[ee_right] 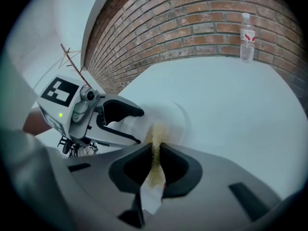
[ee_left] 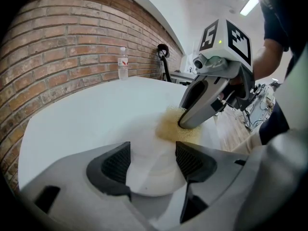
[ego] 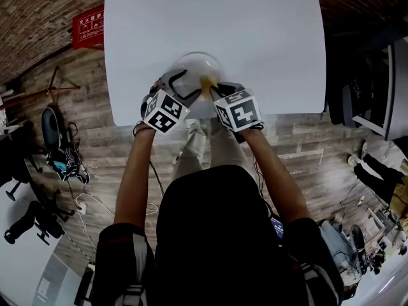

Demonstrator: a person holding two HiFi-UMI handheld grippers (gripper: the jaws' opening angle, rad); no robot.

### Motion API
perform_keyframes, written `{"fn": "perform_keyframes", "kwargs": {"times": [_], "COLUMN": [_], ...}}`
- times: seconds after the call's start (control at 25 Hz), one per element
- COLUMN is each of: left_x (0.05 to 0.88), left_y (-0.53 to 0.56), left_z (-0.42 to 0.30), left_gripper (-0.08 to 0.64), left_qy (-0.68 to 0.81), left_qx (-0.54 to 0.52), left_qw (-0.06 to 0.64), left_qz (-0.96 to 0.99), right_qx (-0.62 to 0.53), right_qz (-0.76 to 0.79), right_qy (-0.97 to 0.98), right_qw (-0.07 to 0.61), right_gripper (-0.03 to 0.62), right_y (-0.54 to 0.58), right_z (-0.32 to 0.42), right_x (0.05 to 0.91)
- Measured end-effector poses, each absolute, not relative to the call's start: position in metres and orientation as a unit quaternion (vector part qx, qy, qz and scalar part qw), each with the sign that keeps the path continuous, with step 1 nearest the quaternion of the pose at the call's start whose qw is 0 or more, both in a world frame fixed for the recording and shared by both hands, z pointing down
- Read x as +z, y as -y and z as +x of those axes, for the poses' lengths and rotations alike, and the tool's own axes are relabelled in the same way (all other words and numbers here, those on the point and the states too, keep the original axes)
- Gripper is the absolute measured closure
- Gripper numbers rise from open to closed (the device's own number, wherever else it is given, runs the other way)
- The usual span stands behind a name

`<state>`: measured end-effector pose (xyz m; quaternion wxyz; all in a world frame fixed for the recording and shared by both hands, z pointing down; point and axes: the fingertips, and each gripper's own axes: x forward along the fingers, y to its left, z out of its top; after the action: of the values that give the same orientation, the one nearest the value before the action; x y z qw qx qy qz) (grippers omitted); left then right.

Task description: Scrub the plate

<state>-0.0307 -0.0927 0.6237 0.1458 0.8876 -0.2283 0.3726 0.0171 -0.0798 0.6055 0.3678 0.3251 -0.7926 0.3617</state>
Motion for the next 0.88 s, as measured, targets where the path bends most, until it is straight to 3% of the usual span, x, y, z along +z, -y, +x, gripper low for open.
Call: {"fn": "perform_keyframes", "kwargs": {"times": [0.88], "left_x": [0.598], "left_y": [0.082], "left_z": [-0.021], "left_gripper": [0.279], "left_qy": [0.21], "left_qx": [0.361], "left_qw": [0.162], "left_qz": [0.894], "right_qx": [0.381], "right_qz": [0.373], "right_qy": [0.756], "right_qw": [0.38], "right_gripper": [0.551], "right_y": [0.08], "right_z": [0.065], "right_x": [0.587]}}
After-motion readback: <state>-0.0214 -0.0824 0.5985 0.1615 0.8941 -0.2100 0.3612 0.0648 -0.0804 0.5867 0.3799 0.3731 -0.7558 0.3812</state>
